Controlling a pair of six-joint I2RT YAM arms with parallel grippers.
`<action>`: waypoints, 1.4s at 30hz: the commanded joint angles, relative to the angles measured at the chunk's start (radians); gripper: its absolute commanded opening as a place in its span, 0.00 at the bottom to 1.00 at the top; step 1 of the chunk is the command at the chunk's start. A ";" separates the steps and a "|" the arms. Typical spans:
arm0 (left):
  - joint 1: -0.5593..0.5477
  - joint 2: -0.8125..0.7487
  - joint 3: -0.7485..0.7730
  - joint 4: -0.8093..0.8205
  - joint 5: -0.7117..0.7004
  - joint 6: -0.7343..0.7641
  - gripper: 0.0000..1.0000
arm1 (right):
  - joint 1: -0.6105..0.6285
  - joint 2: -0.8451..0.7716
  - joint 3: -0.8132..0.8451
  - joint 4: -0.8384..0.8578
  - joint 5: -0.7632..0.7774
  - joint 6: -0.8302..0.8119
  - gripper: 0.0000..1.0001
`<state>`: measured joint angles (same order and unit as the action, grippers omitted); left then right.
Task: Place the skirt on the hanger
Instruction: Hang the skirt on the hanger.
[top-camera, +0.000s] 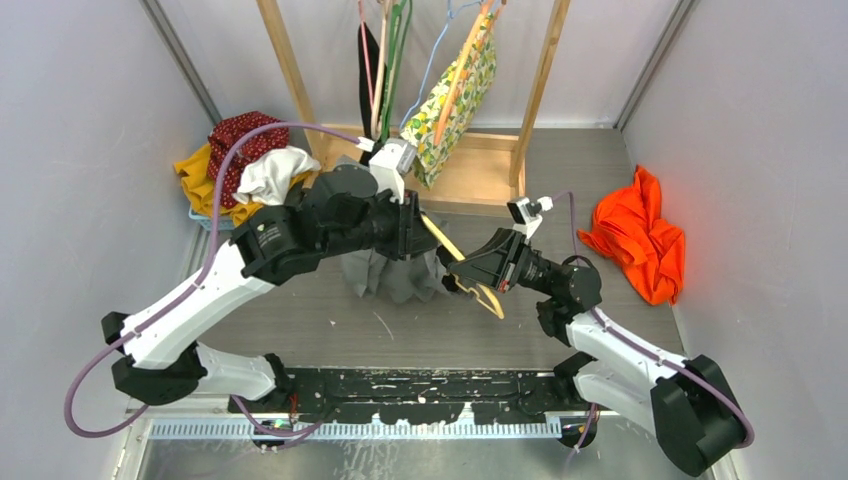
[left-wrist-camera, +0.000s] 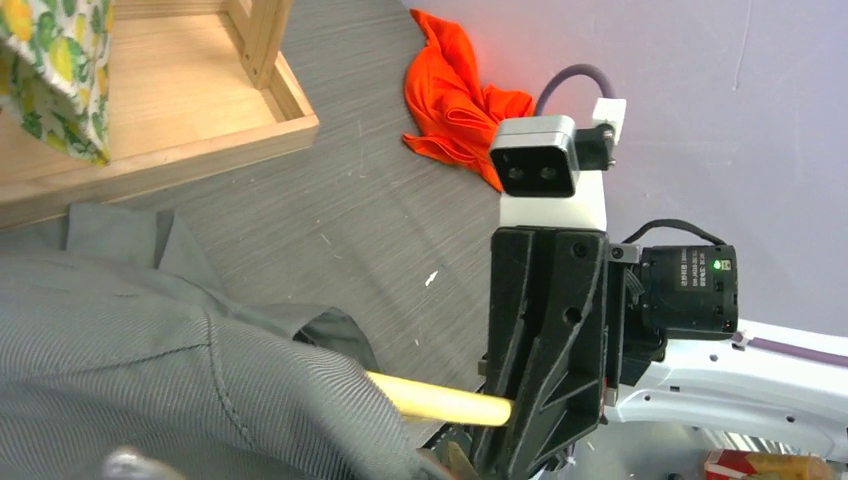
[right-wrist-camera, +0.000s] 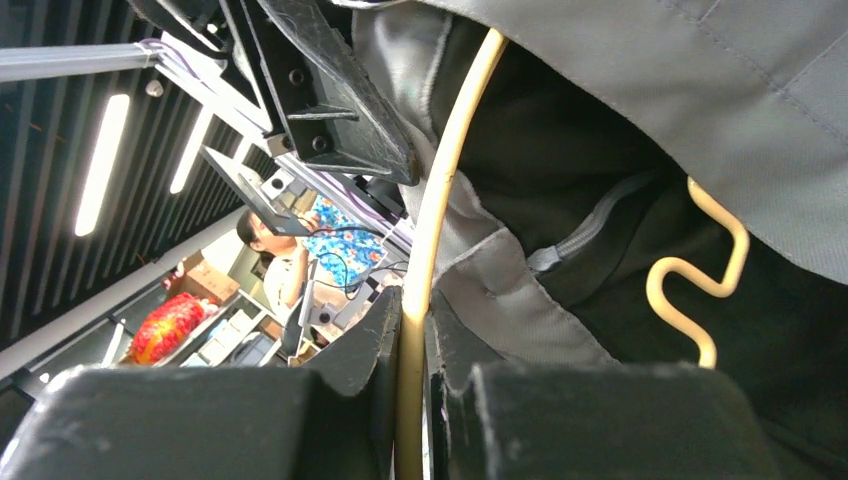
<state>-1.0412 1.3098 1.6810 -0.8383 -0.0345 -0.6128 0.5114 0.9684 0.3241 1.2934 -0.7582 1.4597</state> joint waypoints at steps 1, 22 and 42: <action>-0.013 -0.123 -0.031 0.018 -0.022 0.019 0.24 | 0.012 -0.069 0.037 0.130 0.060 -0.073 0.01; -0.013 -0.213 0.088 -0.070 0.010 -0.047 0.28 | 0.055 -0.143 0.187 0.130 0.095 -0.174 0.01; -0.013 -0.233 0.272 -0.104 -0.447 -0.100 1.00 | 0.137 -0.065 0.282 0.129 -0.008 -0.208 0.01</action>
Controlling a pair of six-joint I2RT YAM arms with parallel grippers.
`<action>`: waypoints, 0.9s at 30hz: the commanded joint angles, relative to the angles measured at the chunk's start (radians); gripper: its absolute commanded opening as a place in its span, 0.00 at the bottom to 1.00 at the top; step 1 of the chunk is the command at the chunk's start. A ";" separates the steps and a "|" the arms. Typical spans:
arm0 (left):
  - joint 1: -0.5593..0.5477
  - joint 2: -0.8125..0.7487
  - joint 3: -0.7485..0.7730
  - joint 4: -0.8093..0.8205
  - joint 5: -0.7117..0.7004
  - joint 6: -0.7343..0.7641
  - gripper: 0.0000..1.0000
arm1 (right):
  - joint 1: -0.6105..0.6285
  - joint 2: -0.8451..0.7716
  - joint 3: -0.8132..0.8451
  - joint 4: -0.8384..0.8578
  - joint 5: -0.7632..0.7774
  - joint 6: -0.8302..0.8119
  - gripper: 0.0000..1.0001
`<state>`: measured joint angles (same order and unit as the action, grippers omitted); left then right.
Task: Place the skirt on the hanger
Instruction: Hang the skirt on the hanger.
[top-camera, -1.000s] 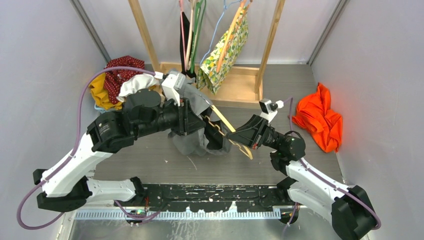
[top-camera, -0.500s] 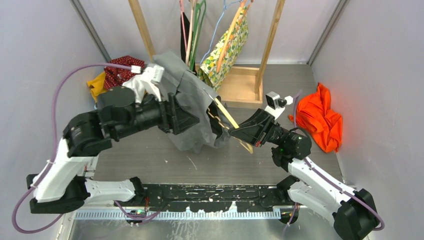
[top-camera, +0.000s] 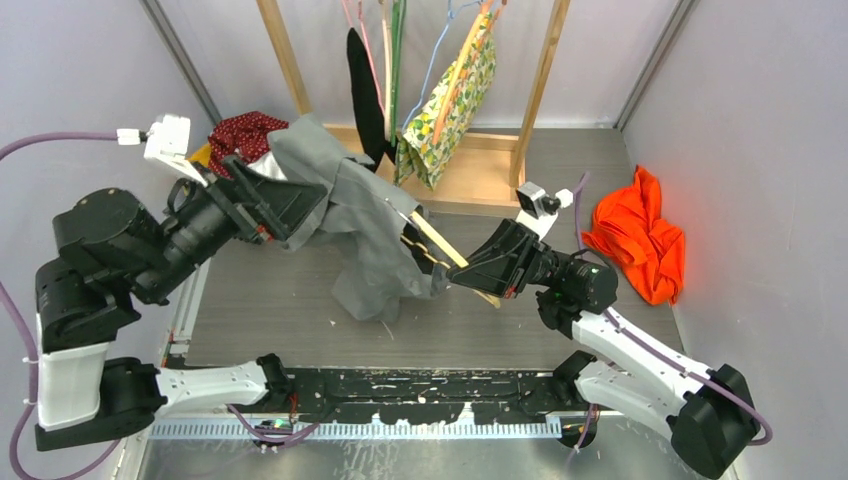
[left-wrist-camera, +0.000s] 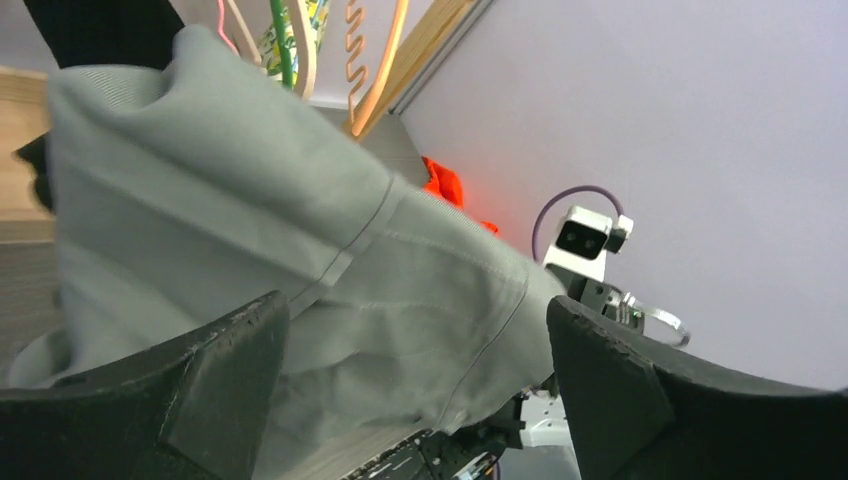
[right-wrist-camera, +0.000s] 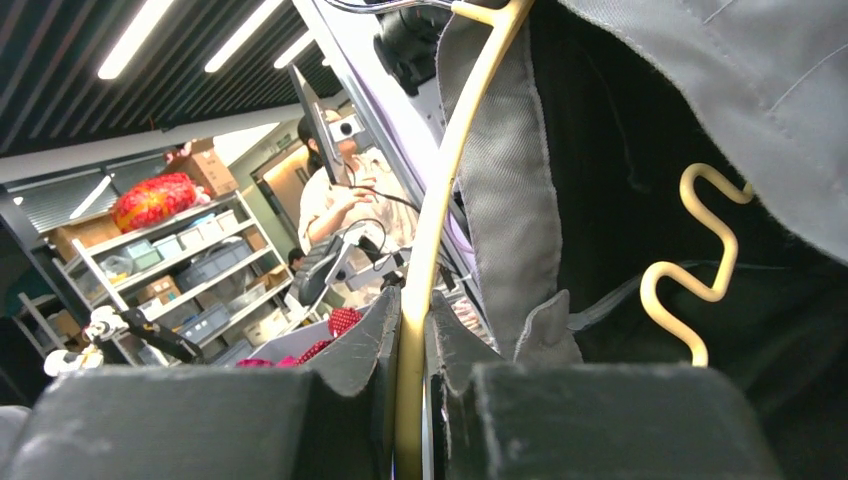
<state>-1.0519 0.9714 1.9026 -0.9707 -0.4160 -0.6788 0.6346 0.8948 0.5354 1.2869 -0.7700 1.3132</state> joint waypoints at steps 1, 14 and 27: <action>-0.002 0.120 0.064 0.016 -0.072 -0.051 1.00 | 0.013 0.016 0.069 0.135 -0.002 -0.068 0.01; -0.002 0.138 0.043 -0.131 -0.133 -0.285 0.99 | 0.036 0.106 0.063 0.135 -0.002 -0.159 0.01; 0.002 0.102 -0.093 -0.126 -0.221 -0.398 1.00 | 0.124 0.143 0.070 0.115 -0.016 -0.256 0.01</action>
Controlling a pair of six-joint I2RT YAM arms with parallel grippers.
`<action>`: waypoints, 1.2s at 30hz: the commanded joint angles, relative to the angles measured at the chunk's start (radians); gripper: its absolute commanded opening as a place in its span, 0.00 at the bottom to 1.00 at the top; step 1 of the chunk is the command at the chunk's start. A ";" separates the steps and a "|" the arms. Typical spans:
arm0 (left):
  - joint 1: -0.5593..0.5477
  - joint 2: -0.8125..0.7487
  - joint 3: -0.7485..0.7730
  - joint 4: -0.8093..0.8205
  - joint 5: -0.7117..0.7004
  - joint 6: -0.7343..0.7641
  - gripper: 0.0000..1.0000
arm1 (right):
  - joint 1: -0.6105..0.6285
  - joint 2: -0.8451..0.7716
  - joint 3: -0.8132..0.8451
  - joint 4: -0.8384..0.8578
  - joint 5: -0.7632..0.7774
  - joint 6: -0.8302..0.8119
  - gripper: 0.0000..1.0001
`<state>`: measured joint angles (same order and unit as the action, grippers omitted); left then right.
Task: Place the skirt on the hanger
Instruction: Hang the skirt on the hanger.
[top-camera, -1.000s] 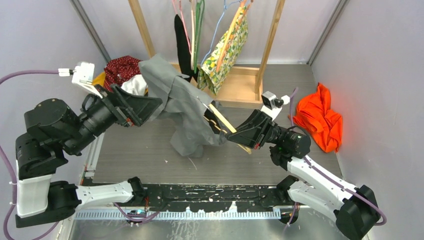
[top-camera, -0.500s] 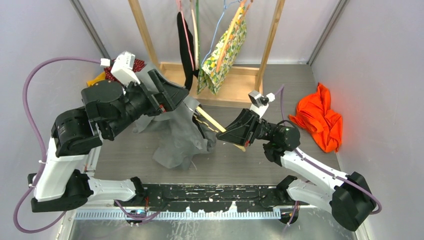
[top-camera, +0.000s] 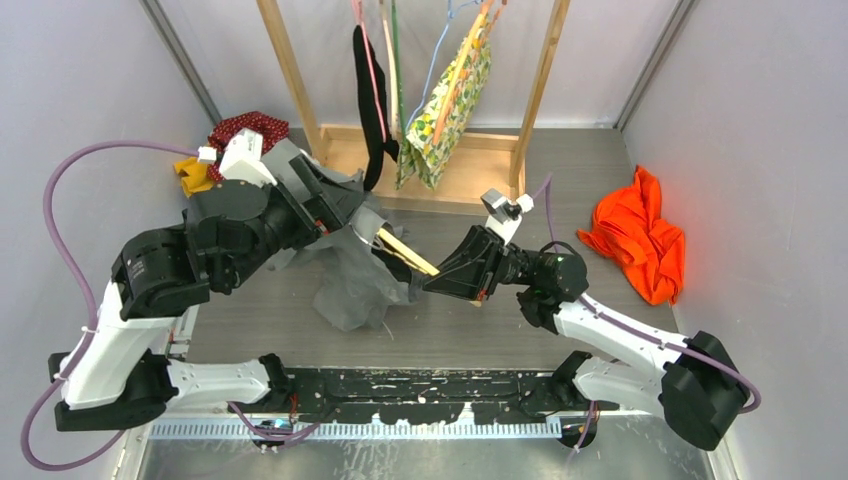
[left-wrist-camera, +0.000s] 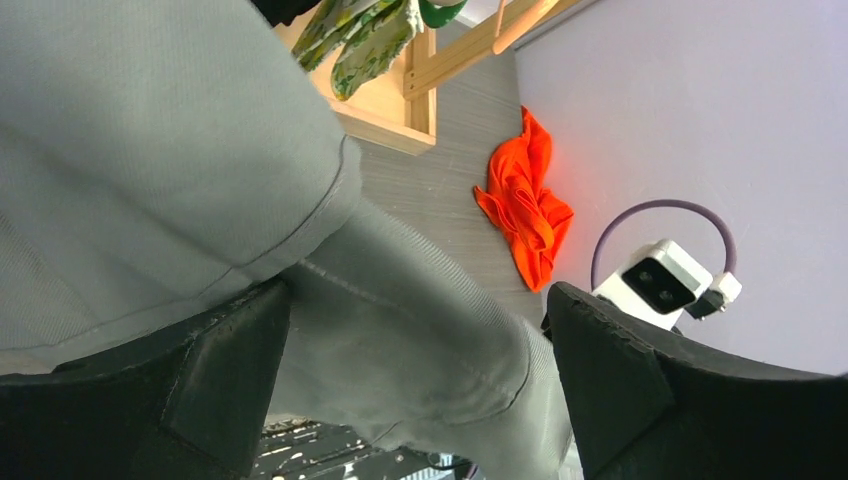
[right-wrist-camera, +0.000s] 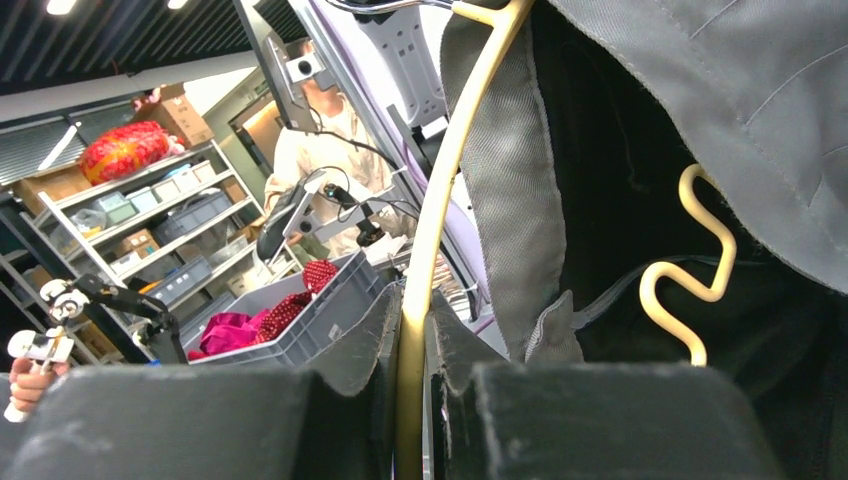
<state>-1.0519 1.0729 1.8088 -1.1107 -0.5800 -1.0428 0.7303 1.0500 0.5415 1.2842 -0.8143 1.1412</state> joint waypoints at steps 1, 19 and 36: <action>0.004 0.003 0.001 0.017 -0.058 -0.034 0.99 | 0.036 -0.012 0.064 0.106 0.025 -0.095 0.01; 0.025 0.085 -0.064 0.167 0.130 0.007 0.59 | 0.090 0.042 0.096 0.056 0.044 -0.180 0.01; 0.051 0.182 0.027 0.151 0.285 0.184 0.00 | 0.101 0.174 0.177 -0.071 -0.011 -0.145 0.05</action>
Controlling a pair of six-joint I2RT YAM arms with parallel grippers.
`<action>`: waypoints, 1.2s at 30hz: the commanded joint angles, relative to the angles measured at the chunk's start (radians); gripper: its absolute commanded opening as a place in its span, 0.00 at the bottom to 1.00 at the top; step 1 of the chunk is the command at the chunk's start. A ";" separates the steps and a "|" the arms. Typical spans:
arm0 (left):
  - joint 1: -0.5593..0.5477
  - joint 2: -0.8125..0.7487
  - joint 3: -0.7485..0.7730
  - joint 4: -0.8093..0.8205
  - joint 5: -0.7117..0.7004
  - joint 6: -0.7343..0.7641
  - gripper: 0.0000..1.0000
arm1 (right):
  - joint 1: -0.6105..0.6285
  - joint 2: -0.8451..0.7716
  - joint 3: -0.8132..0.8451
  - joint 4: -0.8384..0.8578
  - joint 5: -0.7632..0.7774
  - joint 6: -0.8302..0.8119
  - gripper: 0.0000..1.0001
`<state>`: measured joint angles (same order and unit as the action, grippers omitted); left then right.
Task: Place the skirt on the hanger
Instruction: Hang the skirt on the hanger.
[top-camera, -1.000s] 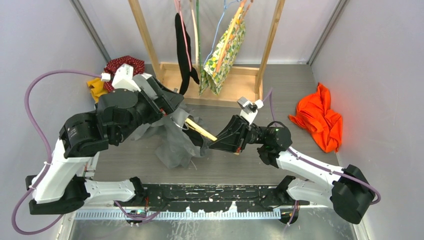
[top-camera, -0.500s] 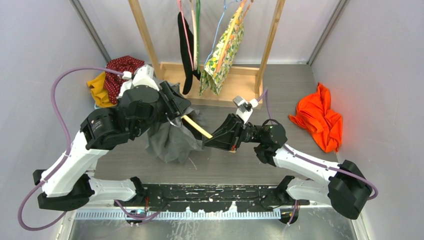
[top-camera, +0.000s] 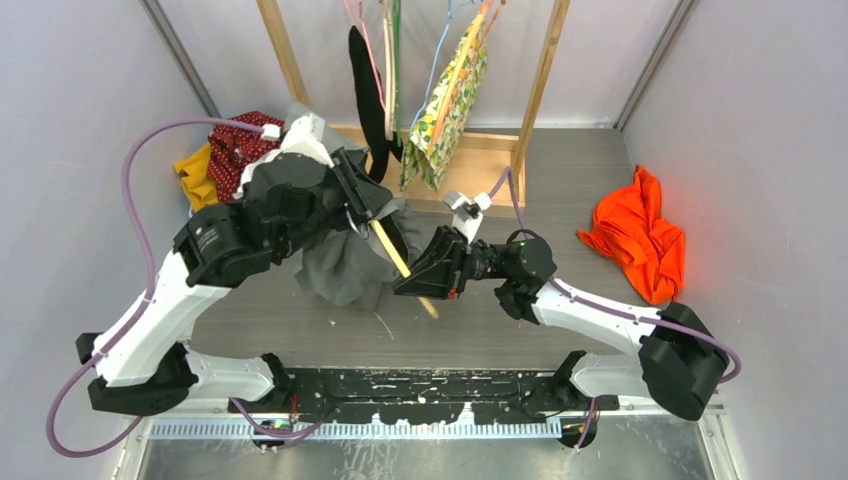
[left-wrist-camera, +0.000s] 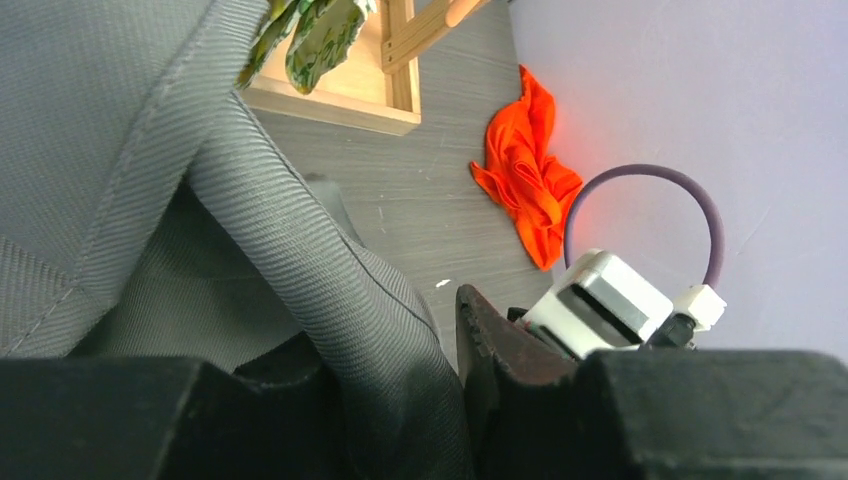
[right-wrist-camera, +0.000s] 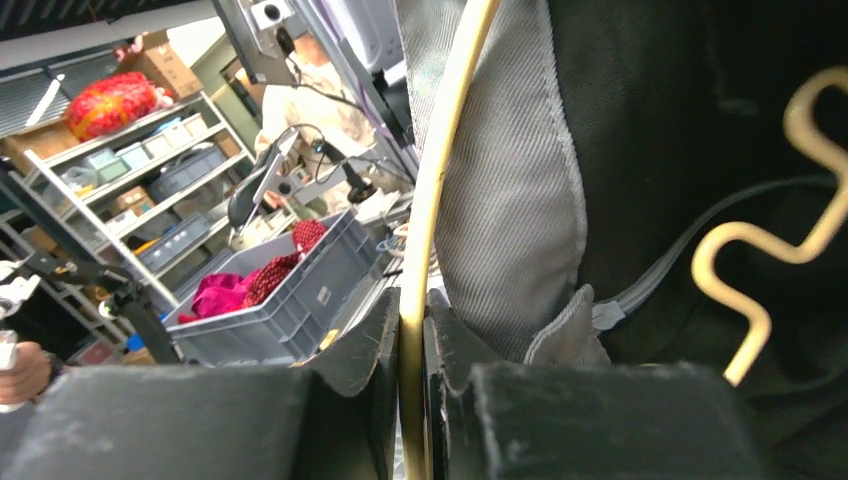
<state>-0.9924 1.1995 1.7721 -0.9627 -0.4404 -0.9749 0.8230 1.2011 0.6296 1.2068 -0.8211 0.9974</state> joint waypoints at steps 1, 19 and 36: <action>-0.003 0.061 0.078 -0.012 0.154 0.128 0.00 | 0.006 0.022 0.095 -0.040 -0.010 -0.007 0.10; 0.023 -0.059 0.096 0.003 0.219 0.158 0.00 | -0.001 -0.315 0.241 -1.270 0.344 -0.631 0.49; 0.022 -0.111 0.035 0.174 0.214 0.051 0.00 | 0.248 -0.243 0.273 -1.336 0.620 -0.979 0.57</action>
<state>-0.9730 1.1225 1.8030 -0.9684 -0.2317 -0.9066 1.0264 0.9455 0.8635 -0.2131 -0.2825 0.1223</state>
